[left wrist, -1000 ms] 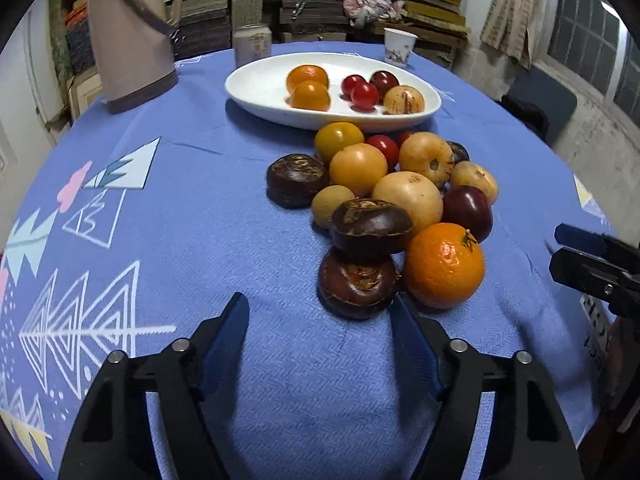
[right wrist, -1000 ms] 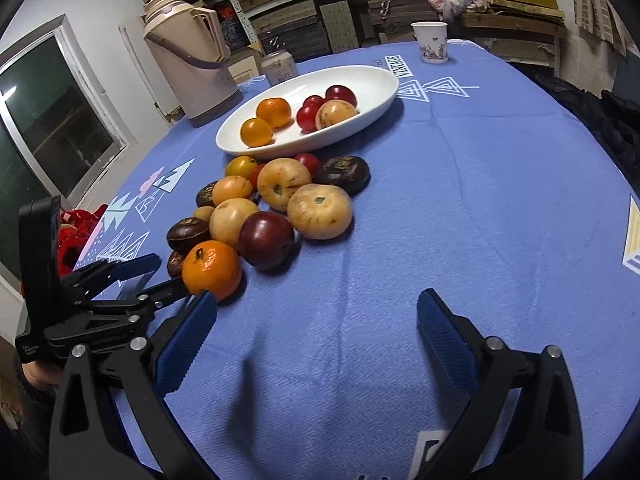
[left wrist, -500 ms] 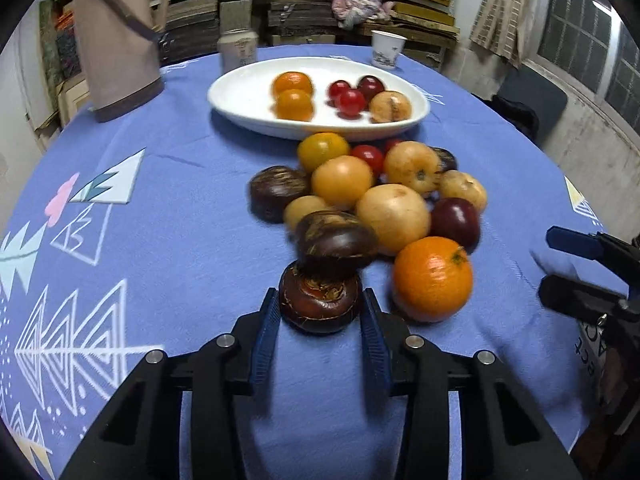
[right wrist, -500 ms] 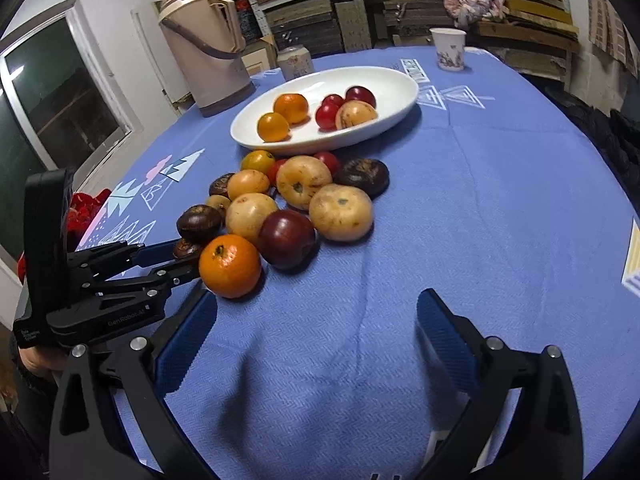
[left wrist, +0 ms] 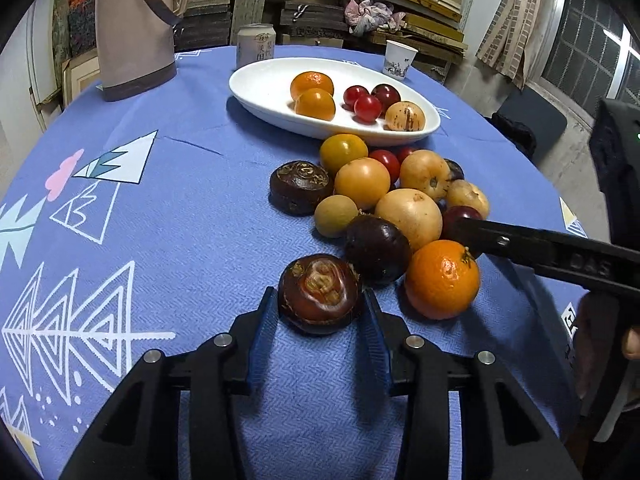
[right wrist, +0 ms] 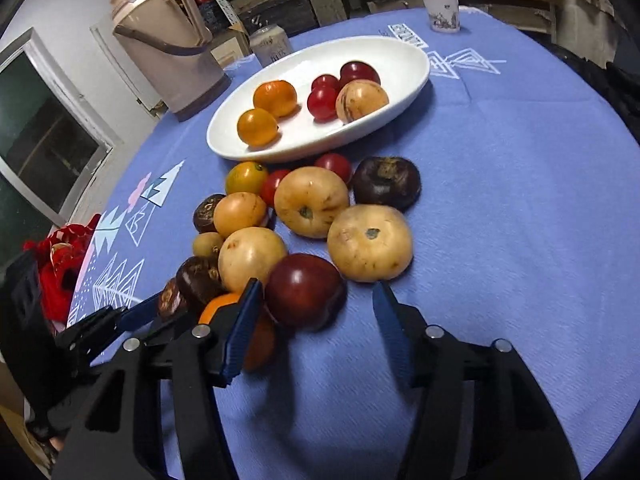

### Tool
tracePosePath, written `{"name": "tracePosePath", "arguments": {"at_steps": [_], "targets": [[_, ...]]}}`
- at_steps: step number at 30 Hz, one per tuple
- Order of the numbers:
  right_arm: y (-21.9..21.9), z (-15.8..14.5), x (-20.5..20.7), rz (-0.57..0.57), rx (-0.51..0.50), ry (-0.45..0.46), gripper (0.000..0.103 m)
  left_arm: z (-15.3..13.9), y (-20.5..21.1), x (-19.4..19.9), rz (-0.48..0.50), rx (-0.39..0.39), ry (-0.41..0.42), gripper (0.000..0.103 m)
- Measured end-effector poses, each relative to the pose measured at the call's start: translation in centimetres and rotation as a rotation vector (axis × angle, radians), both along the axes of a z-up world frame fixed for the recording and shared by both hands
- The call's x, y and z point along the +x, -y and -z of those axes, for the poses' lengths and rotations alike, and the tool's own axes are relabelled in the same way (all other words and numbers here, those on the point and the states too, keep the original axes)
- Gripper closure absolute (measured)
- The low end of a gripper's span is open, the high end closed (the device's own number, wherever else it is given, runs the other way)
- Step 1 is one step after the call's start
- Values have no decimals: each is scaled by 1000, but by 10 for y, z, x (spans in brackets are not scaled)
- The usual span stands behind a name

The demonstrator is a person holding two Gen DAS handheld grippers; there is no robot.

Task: Organize fruits
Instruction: 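Grasp a dark brown round fruit with the left tool while the right grasps a dark red plum, then carry the brown fruit and plum onto the white plate and open both tools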

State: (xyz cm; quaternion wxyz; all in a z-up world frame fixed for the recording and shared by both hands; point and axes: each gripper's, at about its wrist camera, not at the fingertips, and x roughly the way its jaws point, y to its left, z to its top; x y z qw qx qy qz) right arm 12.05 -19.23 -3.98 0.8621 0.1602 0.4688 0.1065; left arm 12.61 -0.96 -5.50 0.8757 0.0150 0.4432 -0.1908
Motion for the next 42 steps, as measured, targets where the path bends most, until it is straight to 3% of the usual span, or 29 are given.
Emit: {"name": "tracePosePath", "arguments": {"at_steps": [2, 5, 13, 18, 26, 42], "targets": [[0, 3, 4, -5, 3, 14, 47, 0, 1, -1, 0, 9, 3, 60], [1, 3, 3, -36, 44, 14, 65, 0, 2, -2, 0, 11, 4, 60], [15, -8, -23, -41, 103, 53, 66, -1, -2, -1, -9, -13, 7, 61], [28, -21, -38, -41, 105, 94, 66, -8, -1, -8, -20, 16, 50, 61], [38, -34, -48, -49, 121, 143, 66, -40, -10, -19, -28, 15, 128, 61], [34, -84, -17, -79, 16, 259, 65, -85, 16, 20, -6, 22, 180, 61]]}}
